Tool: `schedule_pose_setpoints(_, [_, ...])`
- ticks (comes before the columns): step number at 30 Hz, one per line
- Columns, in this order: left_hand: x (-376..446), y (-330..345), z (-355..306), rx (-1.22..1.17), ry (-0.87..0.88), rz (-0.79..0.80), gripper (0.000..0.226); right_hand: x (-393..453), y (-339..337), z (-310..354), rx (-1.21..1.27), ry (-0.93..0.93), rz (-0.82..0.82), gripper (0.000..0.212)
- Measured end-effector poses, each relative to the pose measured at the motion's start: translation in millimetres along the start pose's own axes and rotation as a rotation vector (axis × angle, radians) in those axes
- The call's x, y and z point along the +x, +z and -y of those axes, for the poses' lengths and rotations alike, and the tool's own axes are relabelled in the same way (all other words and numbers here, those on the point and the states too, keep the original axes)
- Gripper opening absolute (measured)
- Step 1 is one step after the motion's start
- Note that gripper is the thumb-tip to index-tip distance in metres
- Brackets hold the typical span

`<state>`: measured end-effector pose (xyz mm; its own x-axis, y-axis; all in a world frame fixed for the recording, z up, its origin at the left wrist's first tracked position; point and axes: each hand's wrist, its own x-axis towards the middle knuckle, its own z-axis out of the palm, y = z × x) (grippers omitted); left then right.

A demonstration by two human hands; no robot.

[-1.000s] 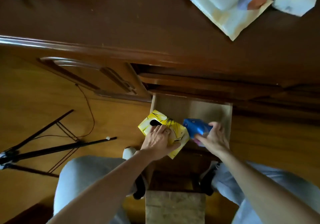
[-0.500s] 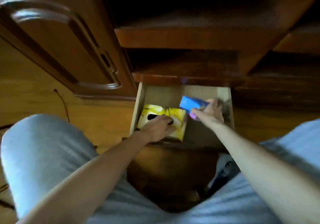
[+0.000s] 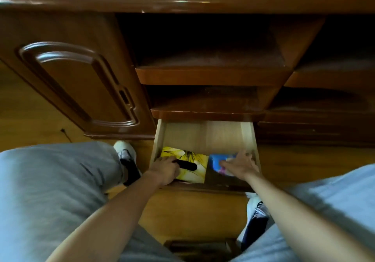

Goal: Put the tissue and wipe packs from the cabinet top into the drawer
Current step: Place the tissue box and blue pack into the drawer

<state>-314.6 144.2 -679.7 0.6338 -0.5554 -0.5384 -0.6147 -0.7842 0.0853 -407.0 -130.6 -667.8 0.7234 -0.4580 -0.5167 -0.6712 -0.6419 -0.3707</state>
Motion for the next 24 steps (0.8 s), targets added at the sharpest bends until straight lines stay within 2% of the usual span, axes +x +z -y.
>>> schedule_pose_setpoints(4, [6, 18, 1, 0.143, -0.006, -0.067, 0.044, -2, 13, 1, -0.289, -0.099, 0.095, 0.101])
schedule_pose_setpoints(8, [11, 24, 1, 0.102, -0.095, -0.036, 0.044, 1, 9, 15, -0.45, -0.16, 0.132, 0.1])
schedule_pose_setpoints(12, [13, 21, -2, 0.027, -0.146, -0.094, 0.046, 10, 6, 26, -0.674, -0.218, 0.215, 0.1])
schedule_pose_setpoints(14, [14, 18, -1, 0.008, -0.16, -0.177, 0.042, 13, 6, 27, -0.806, -0.246, 0.251, 0.1])
schedule_pose_setpoints(16, [16, 17, -4, -0.05, -0.169, -0.343, 0.032, 18, 5, 24, -0.884, -0.247, 0.279, 0.102])
schedule_pose_setpoints(18, [24, 17, -9, -0.117, -0.145, -0.458, 0.044, 23, 0, 18, -0.957, -0.241, 0.288, 0.102])
schedule_pose_setpoints(21, [41, 16, -18, -0.176, -0.044, -0.329, 0.073, 34, -11, 2, -0.936, -0.248, 0.264, 0.101])
schedule_pose_setpoints(24, [52, 31, -19, -0.142, -0.038, -0.172, 0.07, 38, -5, -11, -0.663, -0.22, 0.17, 0.107])
